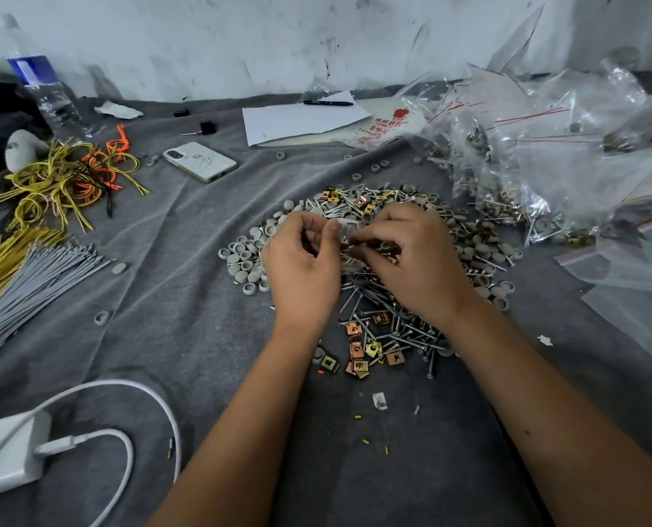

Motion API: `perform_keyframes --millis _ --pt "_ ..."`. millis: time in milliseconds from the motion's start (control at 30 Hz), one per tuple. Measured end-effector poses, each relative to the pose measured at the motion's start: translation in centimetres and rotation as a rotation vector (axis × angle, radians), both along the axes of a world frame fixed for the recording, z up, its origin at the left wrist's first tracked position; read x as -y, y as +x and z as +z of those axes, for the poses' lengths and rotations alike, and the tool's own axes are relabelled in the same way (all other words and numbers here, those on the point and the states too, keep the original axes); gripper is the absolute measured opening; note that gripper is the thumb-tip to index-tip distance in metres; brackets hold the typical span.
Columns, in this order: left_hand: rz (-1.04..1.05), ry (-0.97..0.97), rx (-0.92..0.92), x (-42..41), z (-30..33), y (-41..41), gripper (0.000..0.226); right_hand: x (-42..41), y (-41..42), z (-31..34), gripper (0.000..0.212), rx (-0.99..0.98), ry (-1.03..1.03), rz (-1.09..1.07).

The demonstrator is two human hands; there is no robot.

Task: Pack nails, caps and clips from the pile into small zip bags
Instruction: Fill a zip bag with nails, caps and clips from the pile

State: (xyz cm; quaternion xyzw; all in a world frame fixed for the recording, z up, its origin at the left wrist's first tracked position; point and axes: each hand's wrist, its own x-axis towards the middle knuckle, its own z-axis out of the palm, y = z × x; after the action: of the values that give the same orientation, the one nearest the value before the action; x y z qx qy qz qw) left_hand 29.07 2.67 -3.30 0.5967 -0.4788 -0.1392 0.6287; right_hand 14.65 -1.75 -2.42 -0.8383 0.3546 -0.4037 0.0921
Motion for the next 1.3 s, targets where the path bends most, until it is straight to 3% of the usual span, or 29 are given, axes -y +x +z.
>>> perform_keyframes --millis 133,300,467,633,1167,1300 --pt "0.021 0.007 -0.036 0.0 0.0 0.2 0.019 1.0 -1.4 0.3 0.014 0.038 0.029 -0.186" --pt "0.013 0.019 -0.044 0.0 0.1 0.1 0.021 1.7 -3.5 -0.1 0.011 -0.158 0.258 -0.387" --pt "0.009 0.010 -0.058 -0.1 0.2 0.2 0.022 1.7 -3.4 0.6 0.029 -0.378 0.290 -0.359" --pt "0.016 0.014 -0.045 -0.1 0.3 0.1 0.023 1.2 -2.8 1.2 0.026 -0.496 0.380 -0.349" --pt "0.014 0.016 -0.011 -0.2 0.3 -0.1 0.023 0.7 -2.2 0.9 0.016 -0.407 0.274 -0.213" --pt "0.009 0.010 -0.019 -0.1 0.3 -0.1 0.023 0.7 -2.0 0.6 0.013 -0.482 0.232 -0.223"
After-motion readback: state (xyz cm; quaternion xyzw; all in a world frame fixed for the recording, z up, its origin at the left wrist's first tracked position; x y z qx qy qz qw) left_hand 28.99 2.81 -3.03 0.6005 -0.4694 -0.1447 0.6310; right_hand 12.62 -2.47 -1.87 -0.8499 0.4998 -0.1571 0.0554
